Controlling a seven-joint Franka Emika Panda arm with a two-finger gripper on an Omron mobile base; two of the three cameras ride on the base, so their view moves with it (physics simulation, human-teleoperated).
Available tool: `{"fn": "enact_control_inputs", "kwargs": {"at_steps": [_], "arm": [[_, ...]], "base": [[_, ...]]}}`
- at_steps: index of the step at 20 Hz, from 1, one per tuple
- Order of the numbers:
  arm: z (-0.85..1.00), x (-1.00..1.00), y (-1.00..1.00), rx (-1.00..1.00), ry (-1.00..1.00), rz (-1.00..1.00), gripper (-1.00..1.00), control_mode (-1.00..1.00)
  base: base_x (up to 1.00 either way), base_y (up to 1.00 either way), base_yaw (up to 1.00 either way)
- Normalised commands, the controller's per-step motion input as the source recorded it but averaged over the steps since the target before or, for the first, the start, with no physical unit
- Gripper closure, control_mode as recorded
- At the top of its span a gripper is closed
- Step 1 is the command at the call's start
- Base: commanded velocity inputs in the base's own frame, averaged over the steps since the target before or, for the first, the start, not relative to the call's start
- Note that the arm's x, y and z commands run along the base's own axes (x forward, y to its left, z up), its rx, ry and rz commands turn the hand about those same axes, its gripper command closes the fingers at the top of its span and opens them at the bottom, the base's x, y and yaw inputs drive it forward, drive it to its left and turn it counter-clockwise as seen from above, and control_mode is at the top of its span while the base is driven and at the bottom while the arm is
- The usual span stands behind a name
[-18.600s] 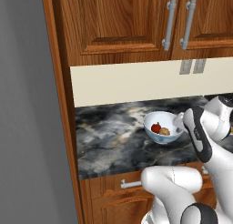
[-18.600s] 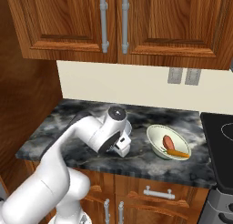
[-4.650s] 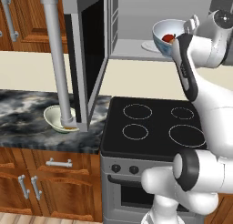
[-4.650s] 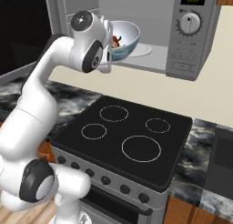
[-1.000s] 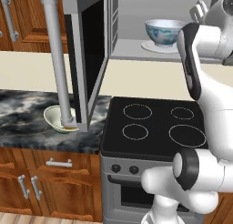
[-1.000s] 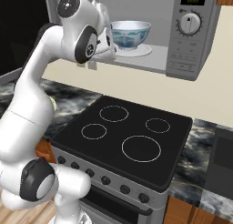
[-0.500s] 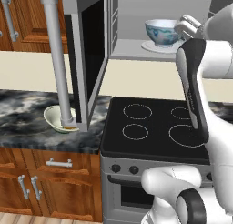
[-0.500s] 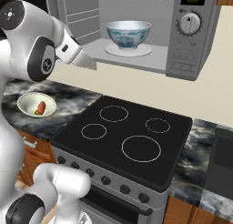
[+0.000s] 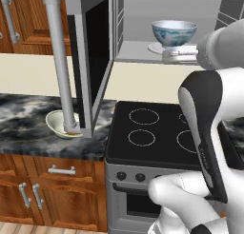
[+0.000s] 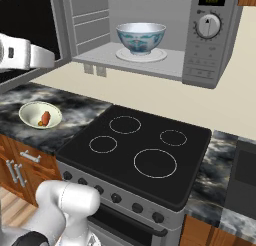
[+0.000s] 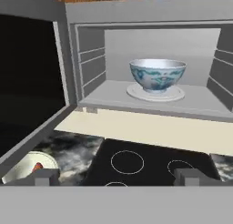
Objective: Place the bowl containing the onion and bell pepper in the microwave. Close the microwave door and press the start button to microwave the meal.
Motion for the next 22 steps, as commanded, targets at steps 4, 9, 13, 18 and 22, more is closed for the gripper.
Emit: {"fn": "enact_control_inputs", "kwargs": {"at_steps": [4, 9, 13, 18, 22], "arm": [[0.41, -0.92, 0.51, -0.61, 0.03, 0.30, -1.00, -1.00], [0.11, -0.53, 0.67, -0.50, -0.03, 0.13, -1.00, -1.00], [-0.11, -0.33, 0.79, -0.44, -0.11, 0.07, -1.00, -1.00], [-0.39, -0.25, 0.79, -0.37, -0.19, 0.07, -1.00, -1.00], [-0.73, -0.01, 0.75, -0.30, -0.21, 0.05, -1.00, -1.00]], "base": [[0.00, 0.00, 0.00], [0.00, 0.00, 0.00], [0.00, 0.00, 0.00], [0.00, 0.00, 0.00], [0.00, 0.00, 0.00]]}}
